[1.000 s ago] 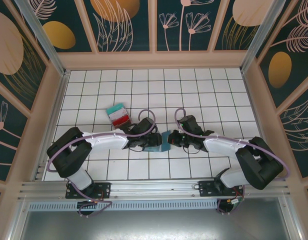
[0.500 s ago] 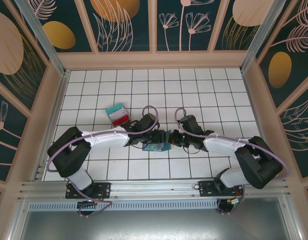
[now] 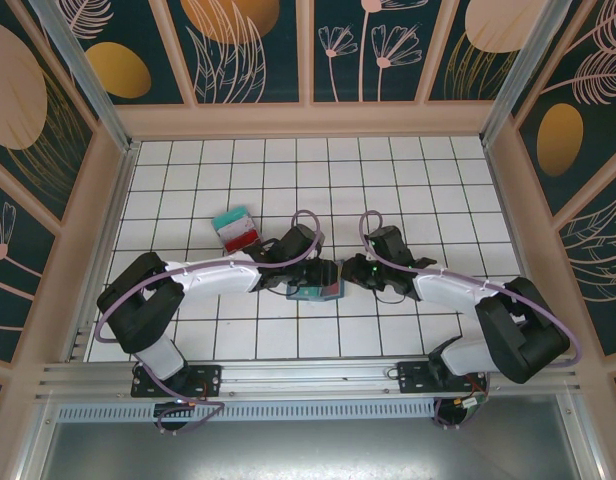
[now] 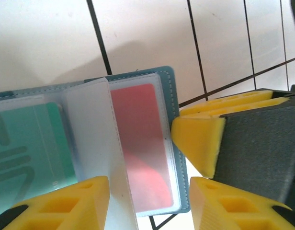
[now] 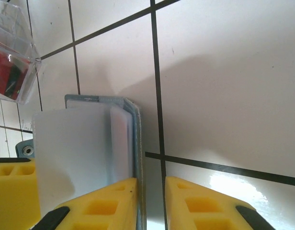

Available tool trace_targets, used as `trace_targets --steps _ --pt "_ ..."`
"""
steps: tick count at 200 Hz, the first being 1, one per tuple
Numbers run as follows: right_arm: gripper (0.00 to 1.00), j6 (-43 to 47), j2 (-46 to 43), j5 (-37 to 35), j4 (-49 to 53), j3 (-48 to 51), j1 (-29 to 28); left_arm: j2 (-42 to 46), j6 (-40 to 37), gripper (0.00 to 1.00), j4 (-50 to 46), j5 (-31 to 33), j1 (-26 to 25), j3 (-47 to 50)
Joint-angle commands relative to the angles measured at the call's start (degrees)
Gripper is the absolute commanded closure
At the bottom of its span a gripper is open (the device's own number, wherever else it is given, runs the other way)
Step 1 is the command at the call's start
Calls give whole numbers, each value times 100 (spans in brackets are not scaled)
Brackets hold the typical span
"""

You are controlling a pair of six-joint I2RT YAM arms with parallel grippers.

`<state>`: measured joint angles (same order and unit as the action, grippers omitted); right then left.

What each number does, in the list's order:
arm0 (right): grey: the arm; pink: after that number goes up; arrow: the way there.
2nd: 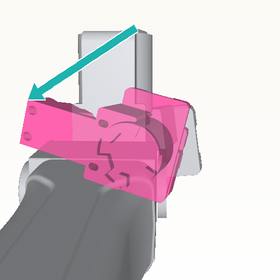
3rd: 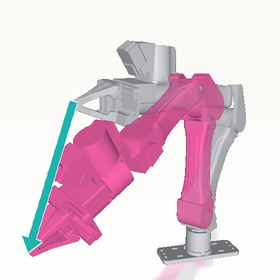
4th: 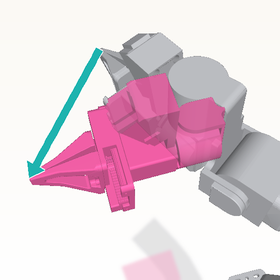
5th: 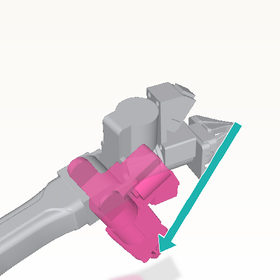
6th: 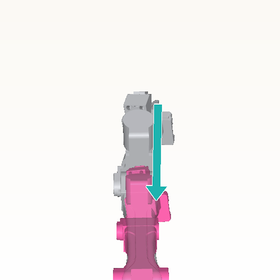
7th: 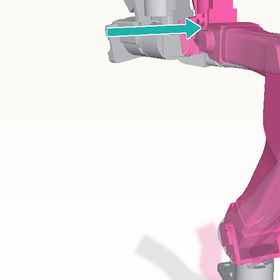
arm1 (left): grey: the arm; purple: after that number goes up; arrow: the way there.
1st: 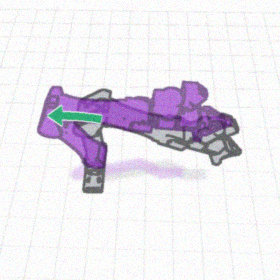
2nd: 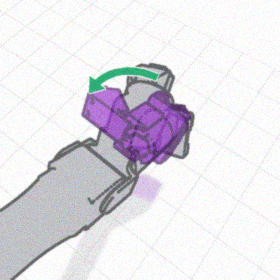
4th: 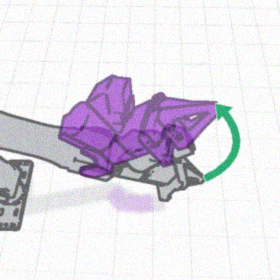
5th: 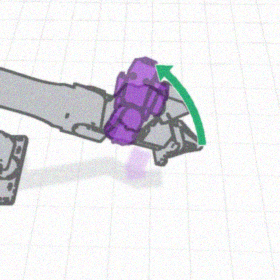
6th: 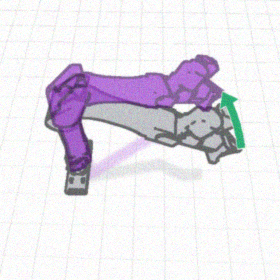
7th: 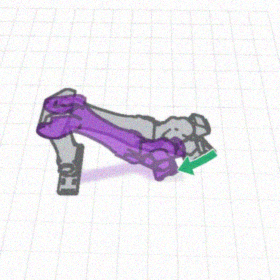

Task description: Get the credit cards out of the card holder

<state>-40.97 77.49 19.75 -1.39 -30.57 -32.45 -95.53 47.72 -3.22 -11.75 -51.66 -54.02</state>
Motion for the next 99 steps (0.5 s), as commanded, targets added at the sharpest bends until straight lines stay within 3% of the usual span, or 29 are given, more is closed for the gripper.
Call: trace_targets --steps 1,50,78,99 --pt "77 87 -86 19 119 18 37 -93 -140 52 -12 -17 -1 -140" --pt "82 72 -24 130 47 11 36 -91 -116 53 -212 257 3 -139" --pt "100 63 6 229 -19 17 15 56 -32 60 -424 708 -2 -136" --pt "100 80 -71 322 -65 -26 -15 231 34 61 -507 977 14 -28"
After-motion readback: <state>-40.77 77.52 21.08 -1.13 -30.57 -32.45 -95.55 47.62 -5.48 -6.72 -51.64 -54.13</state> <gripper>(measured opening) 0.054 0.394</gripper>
